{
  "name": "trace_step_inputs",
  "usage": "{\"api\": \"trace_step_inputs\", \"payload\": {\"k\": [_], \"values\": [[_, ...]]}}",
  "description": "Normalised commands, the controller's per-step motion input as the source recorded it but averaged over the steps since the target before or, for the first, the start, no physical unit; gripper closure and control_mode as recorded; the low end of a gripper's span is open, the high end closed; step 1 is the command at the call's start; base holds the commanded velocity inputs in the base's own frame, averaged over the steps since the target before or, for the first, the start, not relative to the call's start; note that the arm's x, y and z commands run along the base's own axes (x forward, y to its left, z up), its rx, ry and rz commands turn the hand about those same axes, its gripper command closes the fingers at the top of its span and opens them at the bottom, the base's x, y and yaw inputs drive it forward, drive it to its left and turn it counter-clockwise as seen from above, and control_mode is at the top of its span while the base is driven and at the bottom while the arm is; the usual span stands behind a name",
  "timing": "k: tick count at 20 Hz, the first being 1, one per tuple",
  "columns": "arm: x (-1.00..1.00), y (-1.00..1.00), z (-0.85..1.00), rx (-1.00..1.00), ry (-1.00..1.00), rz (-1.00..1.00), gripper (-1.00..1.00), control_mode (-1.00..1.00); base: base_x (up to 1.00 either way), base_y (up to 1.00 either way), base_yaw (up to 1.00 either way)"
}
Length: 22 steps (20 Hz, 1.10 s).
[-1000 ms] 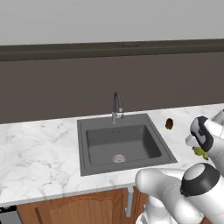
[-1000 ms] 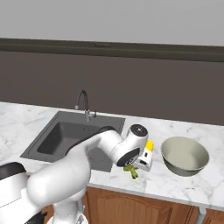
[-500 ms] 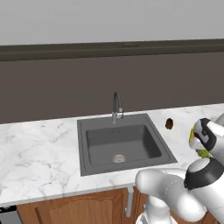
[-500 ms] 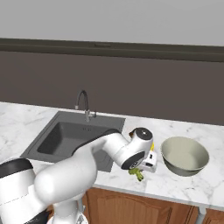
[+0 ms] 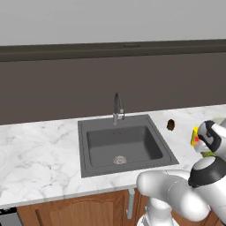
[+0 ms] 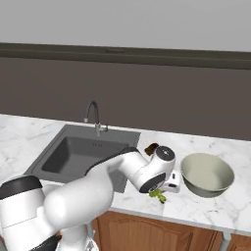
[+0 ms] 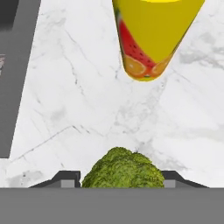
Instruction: Remove the broccoli and sweet potato from the sink. Then move the bowl and cup from the counter to the sink for washing.
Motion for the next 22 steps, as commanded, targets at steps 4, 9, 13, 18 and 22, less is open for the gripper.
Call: {"api": "trace_step_inputs", "payload": {"k": [4,9,13,18,22], "values": [[0.03,-0.08,-0.06,-0.03,-0.07,0.07,1.00,-1.00,0.00,0.00,0.00],[0.08,-0.04,-0.06,-0.02,-0.07,0.07,1.00,-1.00,0.00,0.00,0.00],[0.12,-0.03,-0.04,-0.02,-0.02,0.06,1.00,-1.00,0.00,0.00,0.00],[0.09,-0.05,-0.03,-0.04,0.00,0.04,1.00,-1.00,0.00,0.00,0.00],[0.07,-0.06,-0.06,-0.02,0.00,0.03,1.00,-1.00,0.00,0.00,0.00]]}}
